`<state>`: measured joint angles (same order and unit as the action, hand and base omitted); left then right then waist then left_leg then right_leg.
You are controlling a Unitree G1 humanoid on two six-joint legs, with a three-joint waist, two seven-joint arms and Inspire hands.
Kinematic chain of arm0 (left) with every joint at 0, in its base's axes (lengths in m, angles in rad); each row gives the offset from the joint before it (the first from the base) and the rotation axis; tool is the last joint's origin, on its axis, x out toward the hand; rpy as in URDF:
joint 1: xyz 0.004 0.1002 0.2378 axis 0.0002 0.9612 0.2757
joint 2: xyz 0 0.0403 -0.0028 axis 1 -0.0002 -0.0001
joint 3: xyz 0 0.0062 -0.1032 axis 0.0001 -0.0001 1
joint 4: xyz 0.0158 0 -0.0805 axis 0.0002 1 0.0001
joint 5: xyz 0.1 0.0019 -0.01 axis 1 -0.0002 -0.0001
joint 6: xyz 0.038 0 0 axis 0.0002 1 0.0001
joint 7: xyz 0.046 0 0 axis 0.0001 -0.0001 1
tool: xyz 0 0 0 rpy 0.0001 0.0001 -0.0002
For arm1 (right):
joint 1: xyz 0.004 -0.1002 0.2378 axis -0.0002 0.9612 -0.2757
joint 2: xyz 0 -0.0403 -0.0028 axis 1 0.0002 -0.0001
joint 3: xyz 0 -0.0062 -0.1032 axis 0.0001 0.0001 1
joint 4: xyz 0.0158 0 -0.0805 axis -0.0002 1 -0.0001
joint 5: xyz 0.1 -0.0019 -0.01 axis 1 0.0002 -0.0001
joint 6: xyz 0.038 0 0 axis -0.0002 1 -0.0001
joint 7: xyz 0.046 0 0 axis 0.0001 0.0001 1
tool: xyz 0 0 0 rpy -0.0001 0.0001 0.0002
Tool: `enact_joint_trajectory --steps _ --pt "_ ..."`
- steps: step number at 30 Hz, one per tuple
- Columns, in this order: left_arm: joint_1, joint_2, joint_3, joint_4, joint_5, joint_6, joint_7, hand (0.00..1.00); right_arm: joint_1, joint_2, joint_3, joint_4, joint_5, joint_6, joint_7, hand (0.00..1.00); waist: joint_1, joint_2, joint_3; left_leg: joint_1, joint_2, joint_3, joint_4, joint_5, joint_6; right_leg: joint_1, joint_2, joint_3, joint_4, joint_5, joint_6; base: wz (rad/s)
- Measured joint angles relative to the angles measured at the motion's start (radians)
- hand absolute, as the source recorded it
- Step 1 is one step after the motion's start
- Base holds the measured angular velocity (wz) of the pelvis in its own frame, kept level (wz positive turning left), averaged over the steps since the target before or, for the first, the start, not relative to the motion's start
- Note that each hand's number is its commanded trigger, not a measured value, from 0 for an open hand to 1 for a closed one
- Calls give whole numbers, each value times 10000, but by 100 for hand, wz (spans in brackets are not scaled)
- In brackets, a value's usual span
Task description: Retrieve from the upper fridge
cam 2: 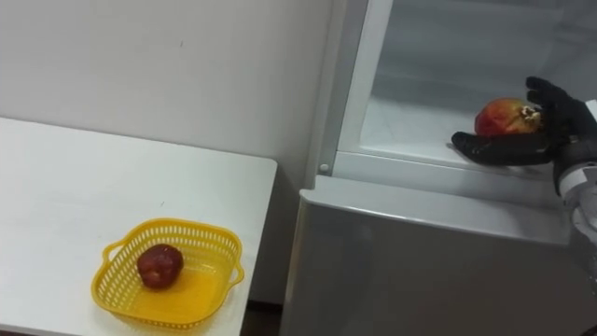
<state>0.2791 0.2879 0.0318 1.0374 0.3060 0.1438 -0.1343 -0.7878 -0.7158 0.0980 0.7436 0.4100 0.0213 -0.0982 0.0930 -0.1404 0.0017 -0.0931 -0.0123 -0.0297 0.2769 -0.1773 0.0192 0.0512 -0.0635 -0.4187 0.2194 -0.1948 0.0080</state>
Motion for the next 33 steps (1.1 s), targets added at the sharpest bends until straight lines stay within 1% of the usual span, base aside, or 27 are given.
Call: enact_joint_trajectory --steps 6,9,12,14,18,19,24,30,33 --pt "-6 0 -1 37 -8 24 18 0 0 -19 -13 28 27 -6 117 100 4 -2 -2 13 3 -1 -10 5 -7 0 2 8 0 0 -2 0" --pt "-3 0 -1 45 -8 31 58 0 -17 -23 -31 96 60 -107 46 100 3 -11 -8 18 4 -1 -24 5 -7 0 1 7 0 -1 -2 0" --pt "-29 0 0 45 -9 31 104 0 -169 -22 -25 286 178 -120 56 100 12 -14 -9 24 4 0 -37 5 -7 -1 3 6 -1 -1 -2 0" --pt "-37 0 0 43 -9 32 133 0 -199 -22 -23 303 206 -129 60 100 43 -51 -24 53 7 -1 -58 5 -7 0 3 6 -4 -1 -2 0" --pt "-46 0 -1 43 -14 34 147 0 -226 -29 -21 328 272 -156 149 100 127 -94 -15 64 7 -7 -84 5 -7 2 1 1 -8 -1 -2 0" --pt "-44 0 -3 44 -19 42 148 0 -298 -30 10 411 351 -128 253 100 120 -86 -3 61 4 -11 -83 5 -7 3 2 -2 -9 -1 -2 0" --pt "-44 0 -3 41 -212 88 159 0 -339 -31 -6 640 533 -74 277 100 129 -130 -6 41 1 -5 -82 5 -6 7 -3 7 -9 -1 -2 0" --pt "-48 -3 7 48 -204 89 148 0 -356 -31 -101 621 562 -84 360 100 138 -91 10 35 2 14 -70 5 -6 4 1 14 -10 -1 -2 0" --pt "-48 -8 20 49 -198 81 133 0 -354 -32 -133 516 522 -85 357 100 127 -24 27 83 -1 33 -57 4 -6 29 -4 16 -8 -1 -2 0"
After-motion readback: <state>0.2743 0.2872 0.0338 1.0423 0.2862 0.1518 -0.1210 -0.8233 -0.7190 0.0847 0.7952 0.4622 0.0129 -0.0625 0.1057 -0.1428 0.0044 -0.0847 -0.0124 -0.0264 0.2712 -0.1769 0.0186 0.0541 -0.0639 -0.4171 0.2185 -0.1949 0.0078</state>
